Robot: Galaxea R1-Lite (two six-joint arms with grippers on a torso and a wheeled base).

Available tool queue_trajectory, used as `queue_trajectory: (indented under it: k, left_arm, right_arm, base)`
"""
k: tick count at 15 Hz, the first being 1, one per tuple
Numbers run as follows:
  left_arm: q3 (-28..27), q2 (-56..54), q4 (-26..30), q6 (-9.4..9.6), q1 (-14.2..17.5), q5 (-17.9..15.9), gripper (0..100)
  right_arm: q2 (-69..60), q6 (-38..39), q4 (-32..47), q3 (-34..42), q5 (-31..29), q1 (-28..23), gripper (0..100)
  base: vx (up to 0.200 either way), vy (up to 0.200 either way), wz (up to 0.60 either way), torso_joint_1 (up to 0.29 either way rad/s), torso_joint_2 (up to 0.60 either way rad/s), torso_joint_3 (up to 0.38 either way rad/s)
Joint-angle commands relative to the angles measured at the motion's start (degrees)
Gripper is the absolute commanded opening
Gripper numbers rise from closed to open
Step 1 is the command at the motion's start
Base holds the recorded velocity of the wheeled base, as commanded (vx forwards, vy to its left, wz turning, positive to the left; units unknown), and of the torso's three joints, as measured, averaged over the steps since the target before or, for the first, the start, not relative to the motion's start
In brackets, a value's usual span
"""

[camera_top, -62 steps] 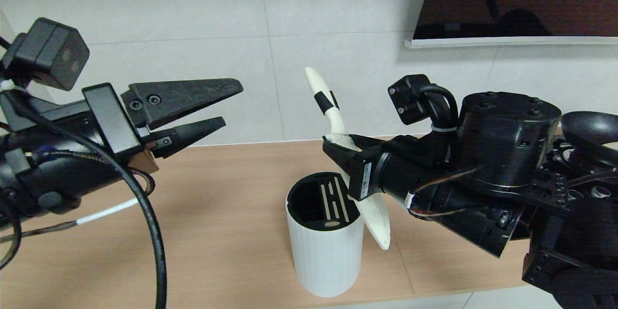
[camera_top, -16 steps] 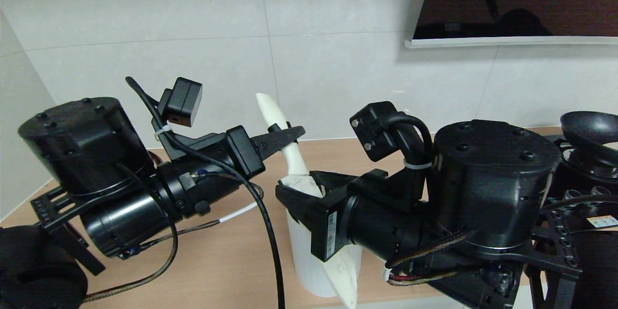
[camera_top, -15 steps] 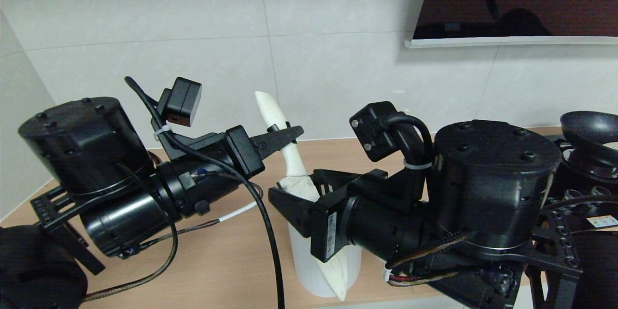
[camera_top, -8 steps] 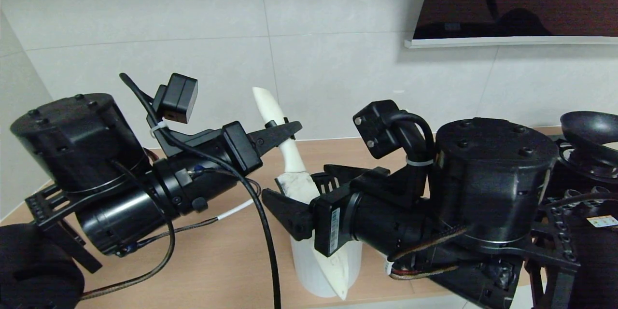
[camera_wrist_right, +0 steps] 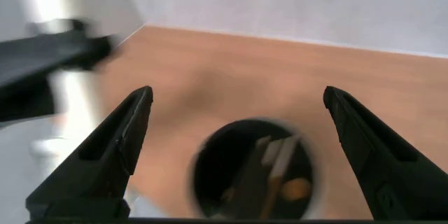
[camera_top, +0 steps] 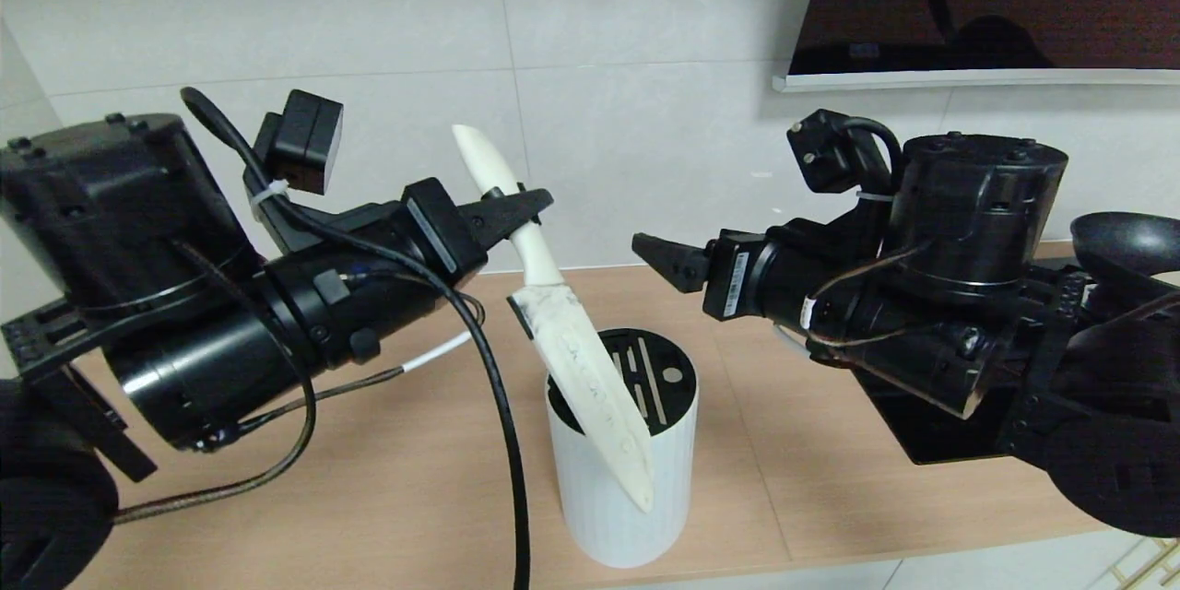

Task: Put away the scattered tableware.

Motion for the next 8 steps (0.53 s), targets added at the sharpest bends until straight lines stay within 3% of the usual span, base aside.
queue_trajectory:
  k: [1, 2, 4, 6, 8]
  left_arm:
    - [-5.5, -0.3, 3.7, 1.91, 0.0, 4.2, 0]
    - [-9.2, 0.7, 7.3, 4.89, -0.3, 9.4, 0]
    - [-13.0, 2.0, 10.2, 9.38, -0.6, 14.8, 0]
    - [-13.7, 2.4, 13.2, 14.12, -0.7, 20.6, 0]
    - [-13.7, 2.6, 13.8, 17.29, -2.5, 26.3, 0]
  right_arm:
    - [0.4, 0.0, 0.4, -0.7, 0.4, -2.6, 100]
    - [0.6, 0.0, 1.5, -1.1, 0.4, -3.7, 100]
    - [0.6, 0.0, 1.9, -1.3, 0.4, -4.4, 100]
    - [0.2, 0.0, 1.9, -1.4, 0.4, -4.9, 100]
    - [0.2, 0.0, 2.0, -1.4, 0.4, -4.9, 100]
  base:
    - [0.0, 0.0, 0.0, 0.0, 0.0, 0.0]
    - [0.0, 0.0, 0.0, 0.0, 0.0, 0.0]
    - [0.0, 0.0, 0.0, 0.0, 0.0, 0.0]
    - [0.0, 0.0, 0.0, 0.0, 0.0, 0.0]
    - [0.0, 0.0, 0.0, 0.0, 0.0, 0.0]
